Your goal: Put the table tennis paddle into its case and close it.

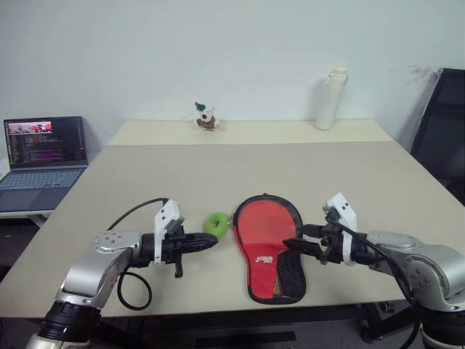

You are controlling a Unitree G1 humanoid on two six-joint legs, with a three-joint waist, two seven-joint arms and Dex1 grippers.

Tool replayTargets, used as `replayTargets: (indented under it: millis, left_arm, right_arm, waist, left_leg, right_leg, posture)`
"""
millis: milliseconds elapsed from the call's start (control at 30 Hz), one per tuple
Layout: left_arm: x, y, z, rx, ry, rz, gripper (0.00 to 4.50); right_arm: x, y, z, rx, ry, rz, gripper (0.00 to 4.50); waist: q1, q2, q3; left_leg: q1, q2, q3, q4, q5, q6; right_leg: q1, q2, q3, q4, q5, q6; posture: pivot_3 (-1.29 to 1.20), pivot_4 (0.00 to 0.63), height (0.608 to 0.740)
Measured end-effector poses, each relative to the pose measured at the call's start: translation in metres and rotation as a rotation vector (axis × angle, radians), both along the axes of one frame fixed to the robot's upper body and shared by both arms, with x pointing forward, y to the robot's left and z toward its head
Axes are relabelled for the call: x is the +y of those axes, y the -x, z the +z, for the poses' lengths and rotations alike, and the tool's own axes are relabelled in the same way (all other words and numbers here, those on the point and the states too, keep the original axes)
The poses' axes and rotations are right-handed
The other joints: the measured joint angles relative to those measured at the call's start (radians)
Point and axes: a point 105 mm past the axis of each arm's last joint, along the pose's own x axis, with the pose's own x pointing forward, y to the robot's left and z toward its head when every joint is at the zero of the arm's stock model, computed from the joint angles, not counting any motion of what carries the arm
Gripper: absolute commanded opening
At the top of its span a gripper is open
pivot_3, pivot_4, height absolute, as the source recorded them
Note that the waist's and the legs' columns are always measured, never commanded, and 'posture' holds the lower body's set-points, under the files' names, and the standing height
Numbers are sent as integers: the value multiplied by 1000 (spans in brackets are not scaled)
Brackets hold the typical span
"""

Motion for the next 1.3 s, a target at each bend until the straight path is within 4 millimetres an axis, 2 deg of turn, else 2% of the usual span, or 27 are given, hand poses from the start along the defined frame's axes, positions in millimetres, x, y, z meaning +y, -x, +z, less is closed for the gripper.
replayTargets:
  millis: [200,233,300,400,567,733,1033,1133,1300]
  left_arm:
    - [8,-20,0,-44,-26,96,3910]
    - [10,-22,-3,-42,-32,110,3917]
    - [7,-31,-15,-16,-67,128,4481]
    - [-4,-36,-34,30,-85,117,4481]
    - [-11,-50,-34,25,-105,89,4481]
    - [-18,-58,-35,26,-104,63,4481]
    - [-19,-57,-31,55,-66,29,4481]
    - [-19,-61,-32,63,-64,50,3905]
    - [-18,-65,-35,62,-74,79,2219]
  right_arm:
    - [7,-3,-3,-11,12,22,3779]
    - [9,-4,-2,-19,12,28,3779]
    - [13,-4,-3,-20,15,41,3779]
    - [20,-4,-4,-25,13,65,3779]
    - [27,-11,2,-70,13,71,3779]
    - [41,-19,12,-130,-8,96,3779]
    - [59,-34,2,-130,-21,90,3779]
    - [64,-35,0,-133,-26,92,3779]
    - [66,-41,-5,-155,-3,74,3779]
  waist:
    - [1,0,0]
    - [-1,0,0]
    - [1,0,0]
    - [1,0,0]
    - [10,0,0]
    - [23,0,-2]
    - [27,0,-1]
    - [28,0,-1]
    - [27,0,-2]
  left_leg:
    - [-1,0,0,-1,0,0]
    - [-1,0,1,-1,0,0]
    - [-1,0,0,0,0,0]
    - [-1,0,1,0,0,0]
    - [0,-1,2,1,0,0]
    - [1,-1,2,2,0,0]
    - [-1,-1,2,1,0,0]
    - [-1,-2,2,2,0,0]
    - [0,-2,2,2,0,0]
  right_leg:
    - [0,-1,0,-2,0,0]
    - [0,-1,0,-2,0,0]
    - [0,-1,0,-1,0,0]
    - [0,-1,0,-1,1,1]
    - [2,-1,-1,-1,1,1]
    - [3,-1,-1,-1,1,1]
    - [2,-1,-1,-2,2,0]
    - [2,-1,-2,-1,2,1]
    - [2,-1,-1,-1,2,1]
  posture:
    - [0,150,740]
    - [0,150,740]
    - [0,150,740]
    - [0,150,740]
    - [0,150,740]
    - [0,150,740]
    - [0,150,740]
    - [0,150,740]
    - [0,150,740]
